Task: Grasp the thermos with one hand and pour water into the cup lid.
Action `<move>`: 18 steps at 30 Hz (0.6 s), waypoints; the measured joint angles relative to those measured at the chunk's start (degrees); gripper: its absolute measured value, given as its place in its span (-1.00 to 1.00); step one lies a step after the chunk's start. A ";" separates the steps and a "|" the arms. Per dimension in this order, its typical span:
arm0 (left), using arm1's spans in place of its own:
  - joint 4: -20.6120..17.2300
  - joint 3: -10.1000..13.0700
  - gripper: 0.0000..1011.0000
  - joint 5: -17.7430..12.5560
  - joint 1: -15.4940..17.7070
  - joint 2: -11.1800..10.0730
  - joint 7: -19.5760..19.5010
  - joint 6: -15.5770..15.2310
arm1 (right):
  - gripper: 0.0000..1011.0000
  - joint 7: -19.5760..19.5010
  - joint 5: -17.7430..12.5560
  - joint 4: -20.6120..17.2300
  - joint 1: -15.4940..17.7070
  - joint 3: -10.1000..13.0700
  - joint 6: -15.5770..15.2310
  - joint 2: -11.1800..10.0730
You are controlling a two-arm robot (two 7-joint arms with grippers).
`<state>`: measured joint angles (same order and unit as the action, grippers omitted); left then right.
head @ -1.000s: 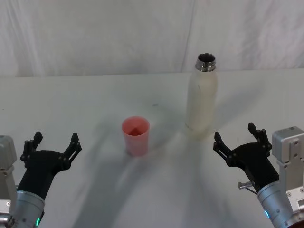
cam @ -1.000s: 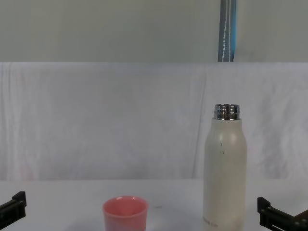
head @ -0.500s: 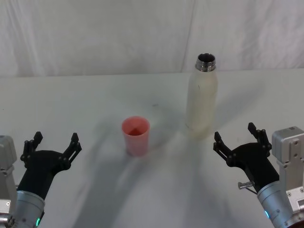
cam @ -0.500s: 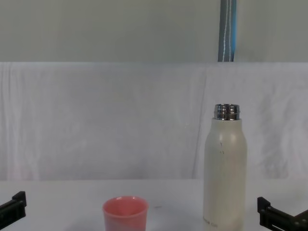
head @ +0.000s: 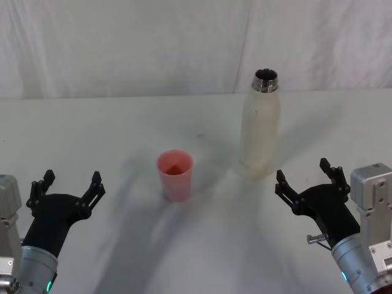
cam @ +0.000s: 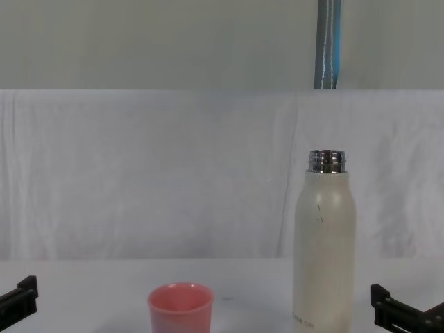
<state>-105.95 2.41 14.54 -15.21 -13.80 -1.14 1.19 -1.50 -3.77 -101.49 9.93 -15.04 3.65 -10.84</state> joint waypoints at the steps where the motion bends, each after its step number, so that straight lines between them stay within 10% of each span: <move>1: 0.00 0.00 0.98 0.00 0.00 0.00 0.00 0.00 | 0.98 0.00 0.00 0.00 0.00 0.00 0.00 0.00; 18: 0.00 0.00 0.98 0.00 0.00 0.00 0.00 0.01 | 0.98 10.72 -8.15 4.17 -6.32 5.63 0.09 -1.04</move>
<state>-105.95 2.41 14.54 -15.21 -13.80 -1.14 1.19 9.22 -11.92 -97.32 3.61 -9.41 3.73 -11.88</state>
